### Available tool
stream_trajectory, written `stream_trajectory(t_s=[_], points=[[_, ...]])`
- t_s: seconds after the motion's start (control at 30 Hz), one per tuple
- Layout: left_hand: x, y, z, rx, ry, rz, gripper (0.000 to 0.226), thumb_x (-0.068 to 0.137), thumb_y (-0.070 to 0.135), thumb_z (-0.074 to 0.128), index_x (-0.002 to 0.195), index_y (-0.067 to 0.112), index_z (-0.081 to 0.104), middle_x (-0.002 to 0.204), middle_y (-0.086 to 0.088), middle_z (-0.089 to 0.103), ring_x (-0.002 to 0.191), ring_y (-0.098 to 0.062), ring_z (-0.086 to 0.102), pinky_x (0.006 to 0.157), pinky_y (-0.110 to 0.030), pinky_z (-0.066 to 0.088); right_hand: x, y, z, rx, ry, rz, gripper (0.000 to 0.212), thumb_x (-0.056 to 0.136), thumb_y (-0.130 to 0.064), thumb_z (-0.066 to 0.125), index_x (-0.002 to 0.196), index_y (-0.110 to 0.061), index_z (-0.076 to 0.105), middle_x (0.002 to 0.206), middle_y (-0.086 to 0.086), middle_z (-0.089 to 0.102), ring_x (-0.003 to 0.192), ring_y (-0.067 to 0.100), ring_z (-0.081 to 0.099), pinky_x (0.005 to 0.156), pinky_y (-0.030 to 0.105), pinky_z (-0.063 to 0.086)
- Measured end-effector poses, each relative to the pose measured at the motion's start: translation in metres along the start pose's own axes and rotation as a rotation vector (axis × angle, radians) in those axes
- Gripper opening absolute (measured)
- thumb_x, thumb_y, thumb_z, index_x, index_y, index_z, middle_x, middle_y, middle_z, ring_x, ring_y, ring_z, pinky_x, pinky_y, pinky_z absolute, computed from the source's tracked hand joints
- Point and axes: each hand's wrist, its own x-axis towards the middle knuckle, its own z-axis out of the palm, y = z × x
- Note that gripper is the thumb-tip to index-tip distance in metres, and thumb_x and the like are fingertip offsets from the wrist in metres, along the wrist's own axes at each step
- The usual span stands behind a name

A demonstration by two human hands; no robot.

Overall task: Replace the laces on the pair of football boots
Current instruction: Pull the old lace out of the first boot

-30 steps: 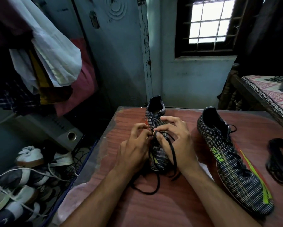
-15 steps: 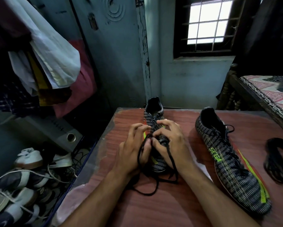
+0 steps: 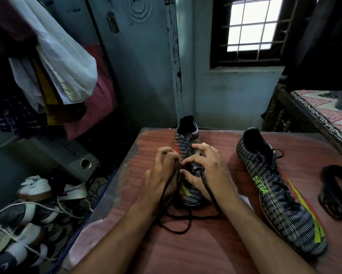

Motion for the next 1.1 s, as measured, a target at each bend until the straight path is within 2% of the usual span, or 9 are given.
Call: stream_trajectory(t_s=[0.13, 0.2, 0.3, 0.4, 0.5, 0.7, 0.83, 0.97, 1.1], points=[[0.002, 0.000, 0.002, 0.003, -0.018, -0.007, 0.020, 0.098, 0.042, 0.045, 0.117, 0.036, 0.050, 0.127, 0.018, 0.044, 0.090, -0.014, 0.064, 0.059, -0.042, 0.056, -0.001, -0.001, -0.002, 0.001, 0.037, -0.049, 0.012, 0.083, -0.036, 0.078, 0.091, -0.027, 0.077, 0.135, -0.001, 0.060, 0.132, 0.023, 0.049, 0.105, 0.054, 0.045], [0.002, -0.002, 0.004, 0.077, -0.040, 0.001, 0.030, 0.089, 0.037, 0.054, 0.119, 0.036, 0.052, 0.130, 0.017, 0.045, 0.095, -0.012, 0.064, 0.058, -0.035, 0.055, -0.001, -0.006, -0.007, 0.093, 0.118, -0.073, 0.016, 0.086, -0.039, 0.070, 0.092, -0.026, 0.076, 0.132, -0.004, 0.060, 0.128, 0.018, 0.049, 0.109, 0.043, 0.043], [0.002, -0.005, 0.006, 0.115, -0.068, 0.002, 0.032, 0.087, 0.046, 0.052, 0.117, 0.037, 0.055, 0.135, 0.017, 0.045, 0.102, -0.011, 0.063, 0.061, -0.035, 0.053, -0.002, -0.014, -0.011, 0.132, 0.184, -0.097, 0.010, 0.087, -0.033, 0.074, 0.091, -0.024, 0.077, 0.129, -0.006, 0.060, 0.124, 0.014, 0.049, 0.109, 0.031, 0.040], [0.002, -0.004, 0.005, 0.120, -0.053, 0.025, 0.026, 0.094, 0.048, 0.046, 0.113, 0.035, 0.058, 0.134, 0.017, 0.046, 0.088, -0.017, 0.069, 0.058, -0.038, 0.055, -0.001, -0.015, -0.010, 0.138, 0.182, -0.104, 0.013, 0.086, -0.036, 0.073, 0.090, -0.025, 0.078, 0.127, -0.005, 0.061, 0.123, 0.015, 0.050, 0.108, 0.035, 0.041], [0.003, -0.003, 0.004, 0.082, -0.041, 0.014, 0.026, 0.097, 0.047, 0.039, 0.113, 0.034, 0.055, 0.130, 0.016, 0.045, 0.091, -0.019, 0.066, 0.062, -0.040, 0.055, 0.001, -0.010, -0.011, 0.113, 0.134, -0.058, 0.018, 0.081, -0.040, 0.075, 0.096, -0.030, 0.077, 0.131, -0.006, 0.059, 0.127, 0.015, 0.048, 0.110, 0.041, 0.041], [0.000, -0.003, 0.003, -0.033, 0.032, -0.020, 0.007, 0.106, 0.038, 0.044, 0.110, 0.037, 0.048, 0.120, 0.021, 0.045, 0.078, -0.013, 0.061, 0.060, -0.045, 0.053, 0.000, 0.001, 0.002, 0.051, 0.040, 0.027, 0.024, 0.075, -0.051, 0.071, 0.098, -0.043, 0.075, 0.142, -0.006, 0.054, 0.136, 0.017, 0.043, 0.111, 0.051, 0.041], [0.001, -0.001, 0.001, 0.003, -0.008, 0.008, 0.019, 0.099, 0.041, 0.042, 0.114, 0.036, 0.051, 0.124, 0.017, 0.047, 0.084, -0.015, 0.064, 0.058, -0.040, 0.054, -0.002, 0.002, 0.008, 0.078, 0.060, 0.007, 0.024, 0.078, -0.024, 0.086, 0.094, -0.036, 0.073, 0.143, 0.001, 0.056, 0.139, 0.024, 0.042, 0.110, 0.060, 0.040], [0.001, -0.003, 0.005, 0.120, -0.047, 0.023, 0.038, 0.084, 0.036, 0.047, 0.120, 0.030, 0.057, 0.126, 0.017, 0.049, 0.103, -0.011, 0.061, 0.061, -0.031, 0.048, -0.002, -0.008, -0.004, 0.129, 0.146, -0.082, 0.015, 0.081, -0.016, 0.084, 0.093, -0.023, 0.079, 0.138, -0.001, 0.059, 0.134, 0.019, 0.045, 0.112, 0.044, 0.041], [0.002, -0.009, 0.009, 0.118, -0.025, 0.017, 0.018, 0.094, 0.030, 0.064, 0.112, 0.033, 0.061, 0.123, 0.016, 0.051, 0.096, -0.010, 0.061, 0.060, -0.029, 0.043, -0.001, -0.007, -0.005, 0.134, 0.127, -0.078, 0.016, 0.081, -0.016, 0.084, 0.092, -0.027, 0.079, 0.130, -0.004, 0.062, 0.127, 0.019, 0.050, 0.109, 0.042, 0.043]])
